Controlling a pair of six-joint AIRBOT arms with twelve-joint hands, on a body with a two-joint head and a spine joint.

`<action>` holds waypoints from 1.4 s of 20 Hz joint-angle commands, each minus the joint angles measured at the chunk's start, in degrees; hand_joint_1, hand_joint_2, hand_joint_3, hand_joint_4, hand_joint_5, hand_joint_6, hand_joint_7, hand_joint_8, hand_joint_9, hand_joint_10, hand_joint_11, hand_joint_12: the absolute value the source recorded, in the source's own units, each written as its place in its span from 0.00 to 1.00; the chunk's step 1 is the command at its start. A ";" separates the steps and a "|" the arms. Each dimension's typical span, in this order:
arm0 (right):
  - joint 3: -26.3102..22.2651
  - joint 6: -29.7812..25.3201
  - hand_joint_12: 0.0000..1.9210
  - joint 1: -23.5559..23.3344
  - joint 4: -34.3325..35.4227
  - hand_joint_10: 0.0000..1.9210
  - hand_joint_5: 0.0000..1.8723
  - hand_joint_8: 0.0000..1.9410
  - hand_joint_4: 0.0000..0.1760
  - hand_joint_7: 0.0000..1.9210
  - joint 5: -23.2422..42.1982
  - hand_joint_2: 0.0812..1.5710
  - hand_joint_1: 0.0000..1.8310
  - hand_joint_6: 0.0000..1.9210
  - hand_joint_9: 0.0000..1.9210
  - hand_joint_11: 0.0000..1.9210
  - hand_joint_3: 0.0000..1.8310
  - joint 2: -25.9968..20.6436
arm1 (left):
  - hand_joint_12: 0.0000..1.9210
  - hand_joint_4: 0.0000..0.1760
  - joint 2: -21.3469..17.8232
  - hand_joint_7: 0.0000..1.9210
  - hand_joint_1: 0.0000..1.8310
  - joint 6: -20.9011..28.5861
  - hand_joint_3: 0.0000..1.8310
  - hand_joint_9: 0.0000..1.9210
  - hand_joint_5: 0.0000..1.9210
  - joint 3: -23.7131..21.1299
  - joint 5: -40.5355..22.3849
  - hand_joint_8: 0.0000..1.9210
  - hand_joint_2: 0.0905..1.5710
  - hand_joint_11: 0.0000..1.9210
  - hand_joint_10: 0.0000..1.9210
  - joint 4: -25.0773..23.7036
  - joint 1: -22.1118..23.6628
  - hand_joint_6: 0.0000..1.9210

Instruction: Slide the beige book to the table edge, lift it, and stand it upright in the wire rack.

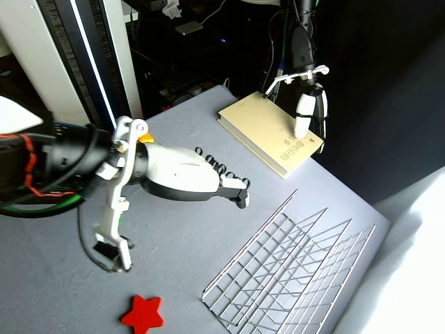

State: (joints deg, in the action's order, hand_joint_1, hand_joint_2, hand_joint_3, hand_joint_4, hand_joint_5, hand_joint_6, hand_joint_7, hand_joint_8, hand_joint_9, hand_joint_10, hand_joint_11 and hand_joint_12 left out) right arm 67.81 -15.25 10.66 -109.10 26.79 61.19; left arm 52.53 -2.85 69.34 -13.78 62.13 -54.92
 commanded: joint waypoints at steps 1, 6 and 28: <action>-0.28 -0.52 0.42 -0.24 2.71 0.00 0.16 0.00 0.00 0.16 -1.32 0.70 0.05 0.00 0.15 0.00 0.00 -0.25 | 0.00 0.00 -0.24 0.00 0.55 0.19 0.00 0.01 0.03 0.46 -4.14 0.00 0.64 0.00 0.00 0.07 0.16 0.00; -1.26 -1.79 0.45 -0.59 2.72 0.00 0.17 0.00 0.00 0.17 -1.72 0.69 0.08 0.00 0.17 0.00 0.00 -1.23 | 0.01 0.00 0.02 0.02 0.53 0.03 0.00 0.03 0.05 0.45 -4.07 0.01 0.66 0.02 0.01 0.18 -0.09 0.01; -1.97 1.12 0.46 1.43 13.95 0.00 0.17 0.00 0.00 0.17 9.25 0.70 0.06 0.00 0.17 0.00 0.00 -1.31 | 0.56 0.00 -0.03 0.27 0.66 -2.06 0.00 0.29 0.30 -0.32 -3.89 0.01 0.74 0.11 0.02 0.18 0.84 0.01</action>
State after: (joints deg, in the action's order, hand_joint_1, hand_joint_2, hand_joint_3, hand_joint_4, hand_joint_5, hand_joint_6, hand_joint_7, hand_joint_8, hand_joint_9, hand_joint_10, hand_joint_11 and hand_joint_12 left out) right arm 66.11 -14.33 12.53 -99.42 35.03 60.25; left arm 52.77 -4.67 68.90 -14.37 62.59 -54.48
